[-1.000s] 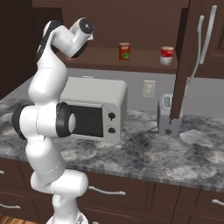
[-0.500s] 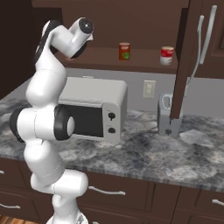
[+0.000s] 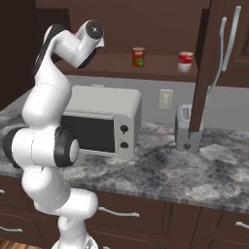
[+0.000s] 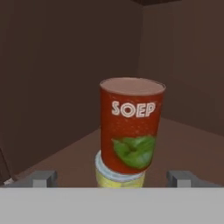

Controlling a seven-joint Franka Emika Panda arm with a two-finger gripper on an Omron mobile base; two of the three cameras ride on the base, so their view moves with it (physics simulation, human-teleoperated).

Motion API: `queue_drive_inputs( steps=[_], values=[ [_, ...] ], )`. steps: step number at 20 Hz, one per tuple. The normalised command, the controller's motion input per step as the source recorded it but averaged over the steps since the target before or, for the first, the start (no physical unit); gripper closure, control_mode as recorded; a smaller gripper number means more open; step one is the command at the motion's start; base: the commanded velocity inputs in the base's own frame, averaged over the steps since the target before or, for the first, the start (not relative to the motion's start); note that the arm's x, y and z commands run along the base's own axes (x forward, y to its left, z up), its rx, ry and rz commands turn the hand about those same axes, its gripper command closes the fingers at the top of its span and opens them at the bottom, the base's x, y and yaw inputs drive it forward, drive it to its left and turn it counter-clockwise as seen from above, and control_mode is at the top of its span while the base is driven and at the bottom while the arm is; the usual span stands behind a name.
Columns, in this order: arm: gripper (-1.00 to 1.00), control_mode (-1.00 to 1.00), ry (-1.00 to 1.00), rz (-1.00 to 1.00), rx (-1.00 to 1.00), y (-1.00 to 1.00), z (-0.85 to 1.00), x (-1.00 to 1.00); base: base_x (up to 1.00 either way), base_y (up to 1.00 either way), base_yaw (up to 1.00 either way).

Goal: Stack two cans on top of the other two cans in the cabinet.

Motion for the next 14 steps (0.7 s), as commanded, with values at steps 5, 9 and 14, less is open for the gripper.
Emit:
queue_drive_inputs(
  steps=[5,9,14],
  values=[
    [-1.0,-1.0,0.0,-0.17,0.0,-0.36,0.0,-0.41,0.0,0.0,0.0],
    [-1.0,-1.0,0.05,-0.26,0.0,-0.45,0.01,-0.42,0.0,0.0,0.0],
    [-1.0,-1.0,0.14,-0.39,0.0,-0.49,0.0,-0.25,0.0,0.0,0.0]
  ],
)
